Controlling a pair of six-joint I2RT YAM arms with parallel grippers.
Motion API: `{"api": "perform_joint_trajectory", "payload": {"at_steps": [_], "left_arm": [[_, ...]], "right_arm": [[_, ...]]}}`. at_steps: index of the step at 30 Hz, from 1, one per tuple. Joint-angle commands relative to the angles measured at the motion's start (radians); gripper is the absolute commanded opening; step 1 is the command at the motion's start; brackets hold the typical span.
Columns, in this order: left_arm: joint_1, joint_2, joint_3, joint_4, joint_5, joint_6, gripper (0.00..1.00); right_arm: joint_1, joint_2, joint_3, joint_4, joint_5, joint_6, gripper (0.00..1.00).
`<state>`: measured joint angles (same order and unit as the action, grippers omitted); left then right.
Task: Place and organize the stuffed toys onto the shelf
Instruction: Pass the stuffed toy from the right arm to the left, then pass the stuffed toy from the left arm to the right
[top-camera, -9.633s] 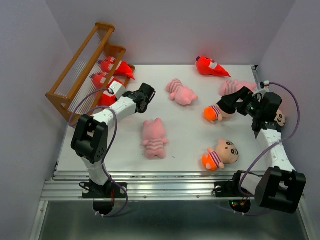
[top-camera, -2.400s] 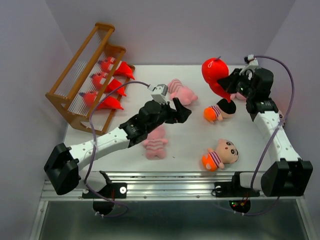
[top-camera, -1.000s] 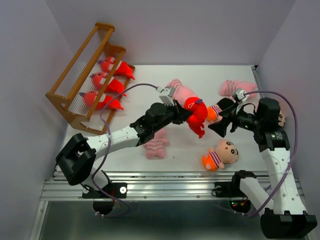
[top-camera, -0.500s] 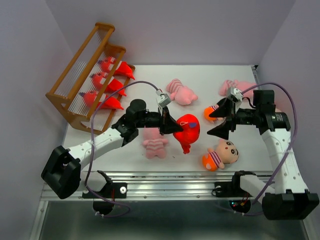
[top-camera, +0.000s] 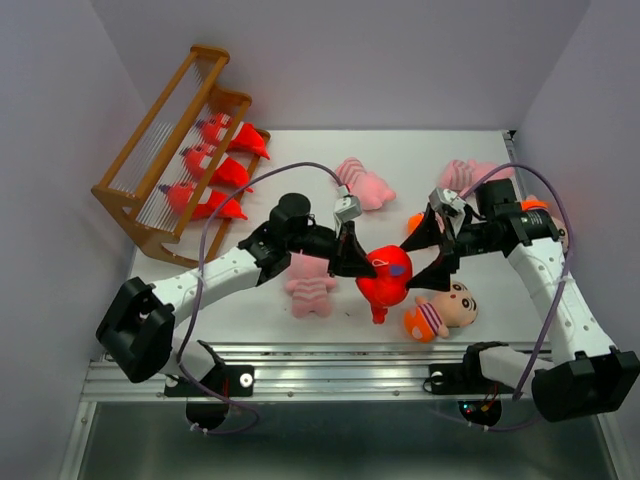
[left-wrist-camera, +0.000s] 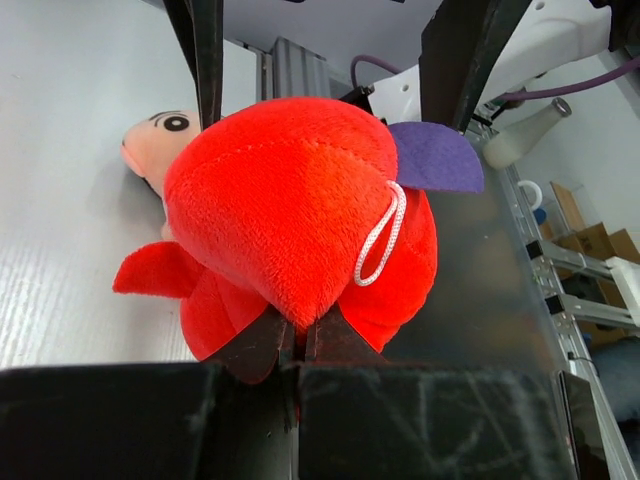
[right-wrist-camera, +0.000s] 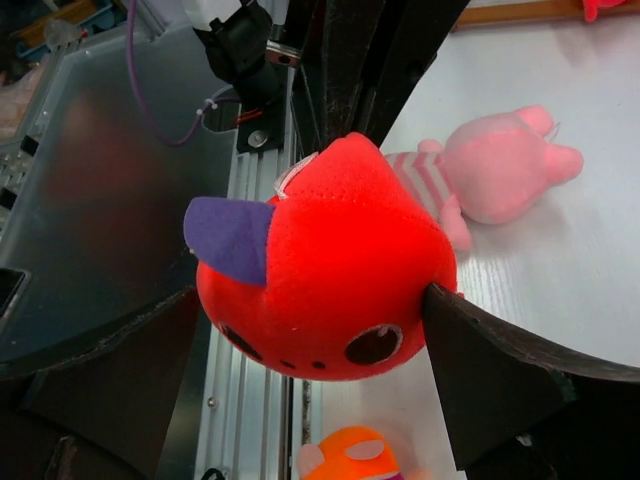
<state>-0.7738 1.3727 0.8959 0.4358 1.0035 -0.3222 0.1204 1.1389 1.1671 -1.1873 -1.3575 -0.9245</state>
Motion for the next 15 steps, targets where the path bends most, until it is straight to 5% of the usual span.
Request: {"api": "perform_joint_trajectory", "payload": {"at_steps": [1, 6, 8, 9, 11, 15], "left_arm": [[-0.027, 0.020, 0.074, 0.027, 0.030, 0.015, 0.00], [-0.050, 0.037, 0.103, 0.027, 0.014, 0.009, 0.00], [-0.050, 0.031, 0.103, 0.029, 0.000, 0.008, 0.00], [-0.050, 0.026, 0.100, 0.029, -0.008, 0.008, 0.04], [-0.050, 0.008, 0.094, 0.029, -0.048, 0.006, 0.11], [-0.048, -0.061, 0.055, 0.023, -0.204, 0.006, 0.48]], "right_arm": [[0.041, -0.057, -0.058, 0.138, -0.034, 0.150, 0.96], [0.073, -0.117, -0.135, 0.389, -0.002, 0.375, 0.75], [0.073, -0.122, -0.145, 0.403, 0.006, 0.398, 0.44], [0.082, -0.120, -0.147, 0.403, 0.008, 0.398, 0.20], [0.082, -0.114, -0.149, 0.390, 0.018, 0.391, 0.01], [0.082, -0.126, -0.146, 0.420, 0.076, 0.424, 0.01]]}}
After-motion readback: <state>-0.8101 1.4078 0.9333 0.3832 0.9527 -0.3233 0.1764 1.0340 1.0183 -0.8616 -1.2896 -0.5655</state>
